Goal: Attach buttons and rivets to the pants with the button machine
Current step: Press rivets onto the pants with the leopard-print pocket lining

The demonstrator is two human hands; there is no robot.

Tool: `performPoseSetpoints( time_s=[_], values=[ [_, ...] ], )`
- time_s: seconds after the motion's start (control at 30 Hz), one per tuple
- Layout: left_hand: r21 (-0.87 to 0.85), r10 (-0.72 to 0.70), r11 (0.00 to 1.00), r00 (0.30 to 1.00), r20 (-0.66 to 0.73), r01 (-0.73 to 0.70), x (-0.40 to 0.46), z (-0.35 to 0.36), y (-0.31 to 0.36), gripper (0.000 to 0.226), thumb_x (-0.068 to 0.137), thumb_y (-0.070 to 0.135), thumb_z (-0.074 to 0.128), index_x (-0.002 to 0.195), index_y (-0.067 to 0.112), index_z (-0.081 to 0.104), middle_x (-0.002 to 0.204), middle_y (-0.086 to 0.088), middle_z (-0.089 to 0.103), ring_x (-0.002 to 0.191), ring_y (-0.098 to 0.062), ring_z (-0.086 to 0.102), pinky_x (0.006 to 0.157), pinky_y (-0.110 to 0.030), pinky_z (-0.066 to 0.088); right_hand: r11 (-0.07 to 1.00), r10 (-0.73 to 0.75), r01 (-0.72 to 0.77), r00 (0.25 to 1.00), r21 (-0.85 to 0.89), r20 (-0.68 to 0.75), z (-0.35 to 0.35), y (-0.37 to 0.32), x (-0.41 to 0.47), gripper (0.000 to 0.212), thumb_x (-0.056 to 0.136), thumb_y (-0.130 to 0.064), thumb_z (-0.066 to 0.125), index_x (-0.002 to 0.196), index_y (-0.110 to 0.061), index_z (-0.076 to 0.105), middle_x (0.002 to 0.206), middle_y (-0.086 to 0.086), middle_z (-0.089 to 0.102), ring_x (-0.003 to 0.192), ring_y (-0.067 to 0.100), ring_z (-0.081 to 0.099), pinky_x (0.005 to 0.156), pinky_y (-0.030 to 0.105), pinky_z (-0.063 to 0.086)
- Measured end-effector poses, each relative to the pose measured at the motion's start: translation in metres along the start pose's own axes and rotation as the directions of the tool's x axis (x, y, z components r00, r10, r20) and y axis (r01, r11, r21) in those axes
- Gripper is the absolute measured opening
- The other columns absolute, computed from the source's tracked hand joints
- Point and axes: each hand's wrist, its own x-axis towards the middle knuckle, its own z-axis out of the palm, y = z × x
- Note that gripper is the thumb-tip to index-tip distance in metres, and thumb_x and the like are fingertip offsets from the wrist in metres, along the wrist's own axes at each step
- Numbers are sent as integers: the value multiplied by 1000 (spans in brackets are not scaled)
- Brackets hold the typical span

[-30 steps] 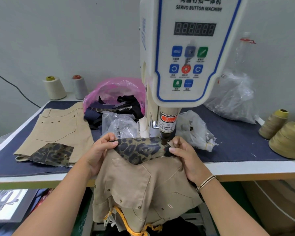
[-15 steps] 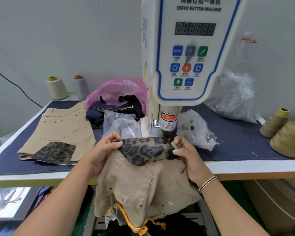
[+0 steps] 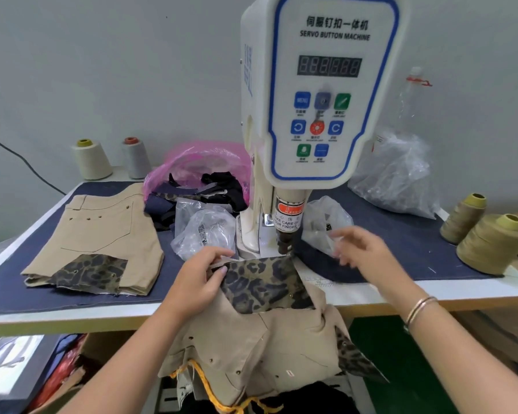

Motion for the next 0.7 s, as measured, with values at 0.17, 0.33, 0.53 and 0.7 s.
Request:
performPoseSetpoints(
  time_s=[0.17, 0.33, 0.53, 0.7],
  values=[
    [73, -6, 997, 1000, -21, 7, -2, 2, 2, 17, 89, 2, 59, 90, 18, 57, 85, 4, 58, 78, -6, 54, 67, -23, 41, 719, 58, -88, 996, -689, -66, 1, -18, 56, 26, 95, -18, 46, 97, -10, 71, 93, 7, 68, 87, 24, 61, 74, 33, 49],
    [135, -63, 989, 998, 2, 62, -5, 4, 0, 26, 92, 12, 55, 87, 36, 45, 76, 11, 56, 70, -8, 53, 59, -28, 39, 327, 279, -101, 960, -939, -6, 26, -30, 79, 31, 97, -22, 43, 123, -19, 59, 123, 8, 57, 113, 29, 55, 93, 37, 44],
    [44, -102, 994, 995, -5, 102, -3, 4, -2, 17, 93, 13, 56, 88, 28, 50, 75, 7, 59, 67, -10, 55, 62, -34, 44, 221, 329, -147, 942, -964, -68, 37, -28, 86, 29, 91, -20, 56, 119, -14, 60, 122, 8, 59, 114, 28, 55, 96, 36, 44],
    [40, -88, 995, 996, -5, 88, -3, 2, 0, 18, 91, 15, 55, 84, 30, 47, 73, 9, 56, 67, -9, 53, 61, -32, 41, 219, 94, -34, 995, -975, -14, 39, -17, 79, 22, 93, -12, 47, 109, -8, 62, 112, 14, 65, 102, 32, 62, 80, 37, 47]
  ],
)
